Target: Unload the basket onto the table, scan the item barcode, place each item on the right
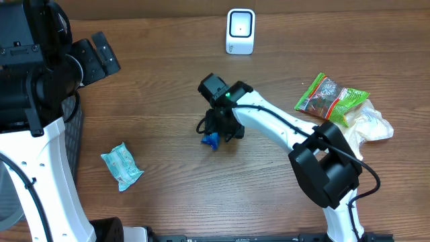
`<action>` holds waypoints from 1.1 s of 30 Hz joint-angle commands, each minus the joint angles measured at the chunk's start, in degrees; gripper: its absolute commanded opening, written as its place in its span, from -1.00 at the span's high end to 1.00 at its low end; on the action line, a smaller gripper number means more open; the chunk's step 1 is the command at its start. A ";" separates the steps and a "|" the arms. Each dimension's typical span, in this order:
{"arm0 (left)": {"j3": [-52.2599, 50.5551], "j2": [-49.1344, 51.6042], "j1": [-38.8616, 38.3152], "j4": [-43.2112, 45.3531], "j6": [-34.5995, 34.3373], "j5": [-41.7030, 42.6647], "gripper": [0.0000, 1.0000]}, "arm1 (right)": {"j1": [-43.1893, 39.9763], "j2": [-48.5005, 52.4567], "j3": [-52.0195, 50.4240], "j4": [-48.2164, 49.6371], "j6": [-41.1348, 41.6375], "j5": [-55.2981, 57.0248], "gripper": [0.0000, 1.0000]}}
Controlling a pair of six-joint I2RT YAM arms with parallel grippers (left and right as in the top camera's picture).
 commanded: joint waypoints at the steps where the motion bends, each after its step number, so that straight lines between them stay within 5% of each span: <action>1: 0.13 0.31 0.11 0.22 -0.81 -0.28 -1.00 | -0.42 -1.51 -3.30 2.34 4.31 4.33 -0.15; 8: 0.13 0.31 0.11 0.22 -0.81 -0.28 -1.00 | -0.48 -1.51 -5.55 5.16 4.20 4.22 0.00; 14: 0.13 0.31 0.11 0.22 -0.79 -0.28 -0.99 | -0.48 -1.53 -5.51 5.09 2.34 4.09 0.80; 20: 0.13 0.31 0.11 0.22 -0.79 -0.28 -0.99 | -1.42 -1.57 -2.64 3.02 -8.85 -8.94 0.85; 28: 0.13 0.31 0.11 0.24 -0.79 -0.28 -0.99 | -4.55 -1.57 -1.18 9.22 -22.77 -55.34 0.86; 33: 0.13 0.31 0.11 0.22 -0.79 -0.28 -1.00 | -7.50 -1.55 -1.49 10.05 -22.27 -59.84 0.79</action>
